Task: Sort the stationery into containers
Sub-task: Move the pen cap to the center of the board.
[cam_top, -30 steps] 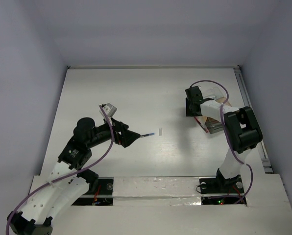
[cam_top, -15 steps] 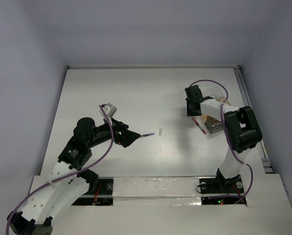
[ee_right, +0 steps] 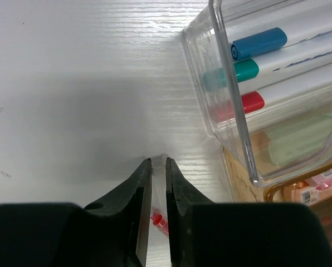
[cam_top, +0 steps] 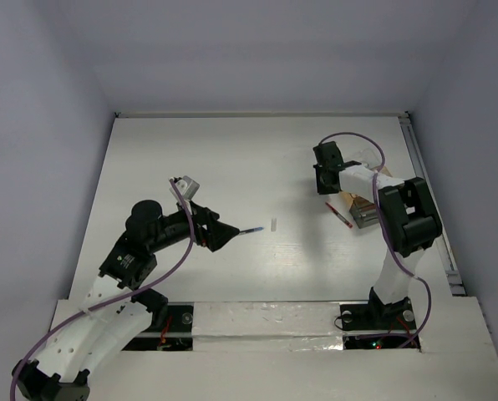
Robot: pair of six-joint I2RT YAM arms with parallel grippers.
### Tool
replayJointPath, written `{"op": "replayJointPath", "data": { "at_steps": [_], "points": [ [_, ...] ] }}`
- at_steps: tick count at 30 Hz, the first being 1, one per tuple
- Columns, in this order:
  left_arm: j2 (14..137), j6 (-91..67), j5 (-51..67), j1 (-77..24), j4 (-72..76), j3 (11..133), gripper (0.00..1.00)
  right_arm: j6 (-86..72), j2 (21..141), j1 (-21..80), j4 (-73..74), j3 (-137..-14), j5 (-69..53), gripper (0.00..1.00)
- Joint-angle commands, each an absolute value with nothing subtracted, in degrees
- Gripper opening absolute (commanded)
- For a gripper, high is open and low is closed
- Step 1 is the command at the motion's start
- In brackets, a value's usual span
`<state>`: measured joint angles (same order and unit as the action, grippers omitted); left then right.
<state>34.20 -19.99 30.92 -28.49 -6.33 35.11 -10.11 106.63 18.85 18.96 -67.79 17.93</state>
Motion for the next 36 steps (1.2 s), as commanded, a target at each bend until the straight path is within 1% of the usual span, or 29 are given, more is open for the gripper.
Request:
{"op": "replayJointPath", "data": {
  "at_steps": [1, 7, 11, 13, 18, 24, 27, 31, 36],
  "points": [
    [34.5, -19.3, 30.8, -28.4, -4.8, 35.6, 0.99, -8.3, 106.7, 19.3, 16.1, -68.9, 16.2, 0.12],
    [35.3, -19.3, 30.6, -27.9, -4.7, 35.7, 0.99, -11.5, 102.7, 19.3, 13.1, -70.2, 10.4, 0.05],
    [35.9, -19.3, 30.6, -26.8, -4.7, 35.7, 0.99, -18.1, 100.8, 20.0, 11.1, -70.0, 2.6, 0.03],
    [36.0, -19.3, 30.7, -26.8, -4.7, 35.7, 0.99, -19.8, 101.1, 22.0, 10.9, -70.0, 1.0, 0.03],
    [37.2, -19.3, 30.9, -26.3, -4.7, 35.6, 0.99, -20.7, 103.4, 26.9, 11.7, -71.4, 1.9, 0.04],
    [38.1, -19.3, 31.1, -25.8, -4.7, 35.6, 0.99, -16.5, 108.4, 30.9, 13.4, -75.2, 4.5, 0.06],
    [38.5, -19.3, 31.1, -25.1, -4.7, 35.6, 0.99, -14.8, 110.3, 32.2, 14.4, -76.7, 6.3, 0.10],
    [38.9, -19.3, 31.1, -24.6, -4.7, 35.7, 0.99, -14.0, 111.5, 32.2, 15.2, -78.8, 6.7, 0.26],
    [39.4, -19.3, 31.2, -24.6, -4.7, 35.8, 0.99, -12.5, 111.0, 32.2, 15.5, -79.5, 5.7, 0.37]
  ]
}}
